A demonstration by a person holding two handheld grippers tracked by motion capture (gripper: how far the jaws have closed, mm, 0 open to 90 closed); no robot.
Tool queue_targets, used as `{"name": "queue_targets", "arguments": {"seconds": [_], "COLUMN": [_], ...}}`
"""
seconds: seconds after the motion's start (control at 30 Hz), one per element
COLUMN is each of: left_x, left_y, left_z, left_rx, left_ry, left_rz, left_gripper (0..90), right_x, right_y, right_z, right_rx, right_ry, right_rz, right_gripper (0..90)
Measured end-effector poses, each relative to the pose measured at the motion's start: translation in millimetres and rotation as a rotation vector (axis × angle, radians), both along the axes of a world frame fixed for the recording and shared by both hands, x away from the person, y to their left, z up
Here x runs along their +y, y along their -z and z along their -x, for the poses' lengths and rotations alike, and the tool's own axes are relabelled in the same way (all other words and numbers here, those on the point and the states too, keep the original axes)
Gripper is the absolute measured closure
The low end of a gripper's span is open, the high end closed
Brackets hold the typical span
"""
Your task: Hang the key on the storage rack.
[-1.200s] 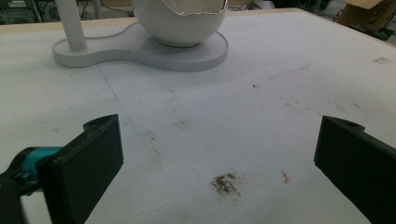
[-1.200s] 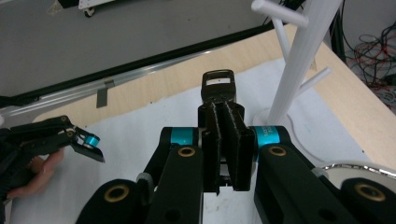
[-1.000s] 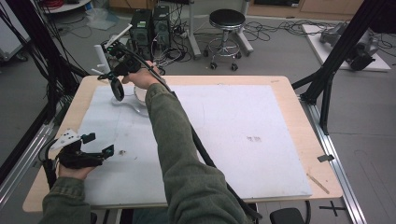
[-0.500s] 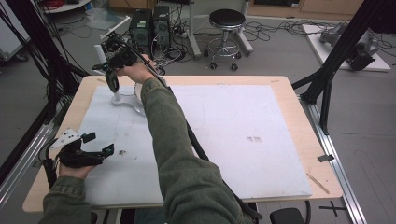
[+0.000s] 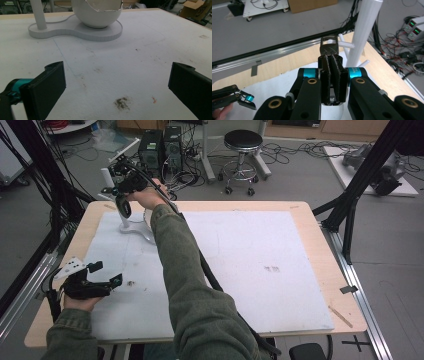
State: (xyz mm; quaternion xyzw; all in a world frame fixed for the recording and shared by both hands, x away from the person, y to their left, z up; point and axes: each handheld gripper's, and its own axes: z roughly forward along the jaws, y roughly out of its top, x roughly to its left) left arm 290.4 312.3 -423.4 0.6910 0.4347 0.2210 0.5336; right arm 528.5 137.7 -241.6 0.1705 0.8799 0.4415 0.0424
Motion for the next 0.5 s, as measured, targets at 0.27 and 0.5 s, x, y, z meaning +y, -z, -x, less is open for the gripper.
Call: {"name": "queue_targets", "arguments": {"seconds": [0.27, 0.5], "left_x": [0.7, 0.3], "left_y": [0.1, -0.1], "left_z": [-0.7, 0.4], "left_rx": [0.002, 0.003], "left_ry": [0.000, 0.001], "left_rz": [0.006, 0.004], "left_gripper": [1.7, 1.7], "right_x": [5.3, 4.5], "right_y": [9.6, 20.2], "right_z": [-3.4, -3.2], "right_rx": [0.006, 0.070], "right_ry": [0.014, 0.016], "right_rz": [0.024, 0.014], "right_gripper": [85.7, 72.0]}}
